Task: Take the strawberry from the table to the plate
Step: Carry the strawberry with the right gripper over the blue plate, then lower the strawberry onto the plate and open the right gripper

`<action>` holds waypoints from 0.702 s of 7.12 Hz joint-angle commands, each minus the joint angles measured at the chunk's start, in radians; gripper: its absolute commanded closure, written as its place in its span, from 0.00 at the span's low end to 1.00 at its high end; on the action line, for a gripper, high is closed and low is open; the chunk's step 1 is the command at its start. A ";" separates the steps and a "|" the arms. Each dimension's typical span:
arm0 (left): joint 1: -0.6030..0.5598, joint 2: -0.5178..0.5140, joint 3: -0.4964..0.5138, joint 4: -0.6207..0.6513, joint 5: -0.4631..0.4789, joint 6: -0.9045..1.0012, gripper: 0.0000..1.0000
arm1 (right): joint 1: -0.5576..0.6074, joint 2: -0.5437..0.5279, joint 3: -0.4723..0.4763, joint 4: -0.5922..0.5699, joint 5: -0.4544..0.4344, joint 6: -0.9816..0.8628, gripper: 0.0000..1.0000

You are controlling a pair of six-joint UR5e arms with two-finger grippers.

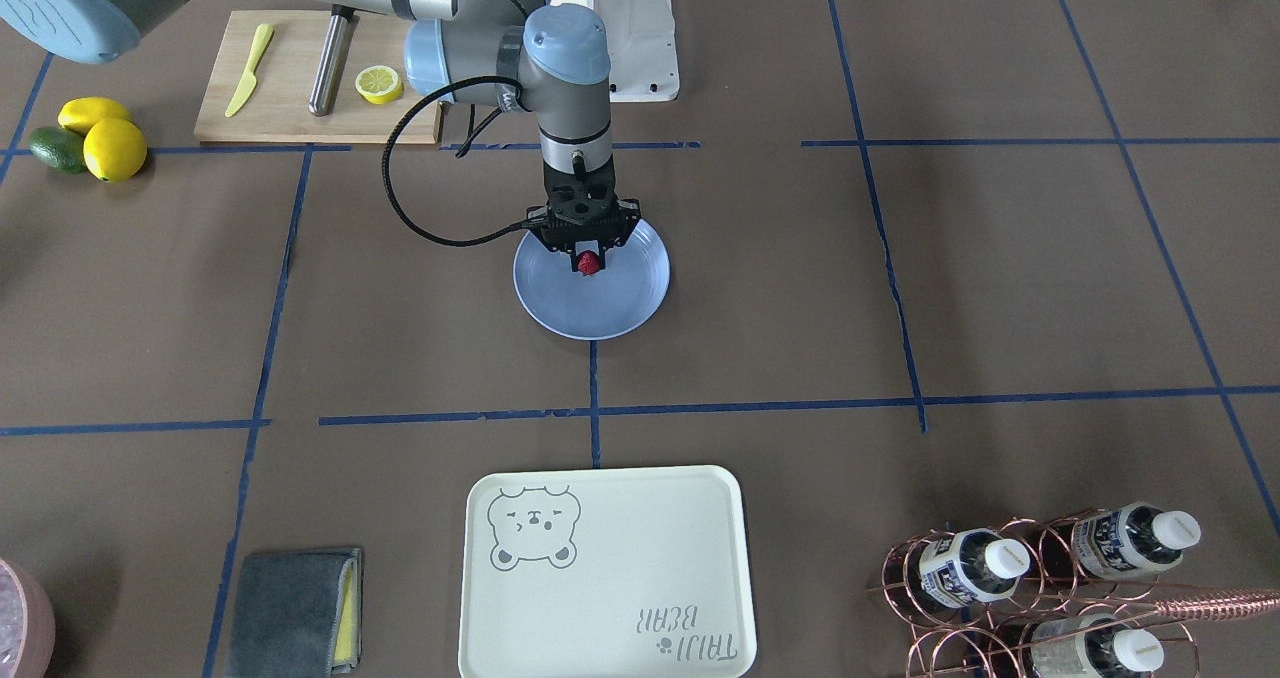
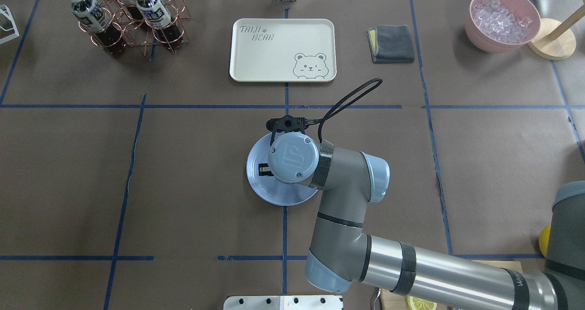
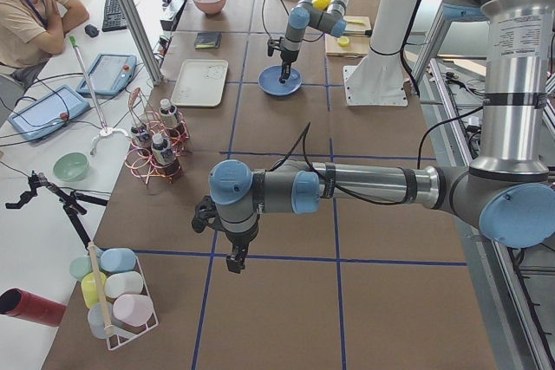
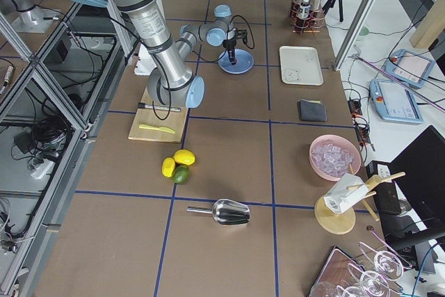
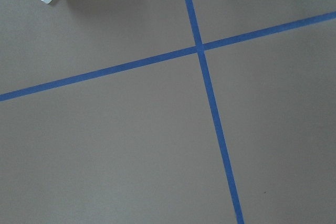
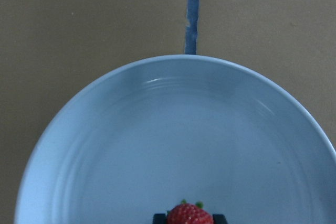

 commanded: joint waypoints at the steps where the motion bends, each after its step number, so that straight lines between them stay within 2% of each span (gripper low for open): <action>1: 0.000 0.002 0.000 0.000 0.000 0.001 0.00 | -0.001 0.000 -0.006 0.000 -0.020 -0.011 0.80; 2: 0.000 0.002 0.000 -0.001 0.000 0.001 0.00 | -0.001 0.000 -0.006 -0.001 -0.020 -0.003 0.24; 3: 0.000 0.002 0.000 -0.002 0.000 0.001 0.00 | -0.001 0.006 -0.006 0.000 -0.020 0.001 0.01; 5: 0.000 0.003 0.002 -0.005 0.000 0.001 0.00 | 0.004 0.005 0.019 0.003 -0.019 -0.023 0.01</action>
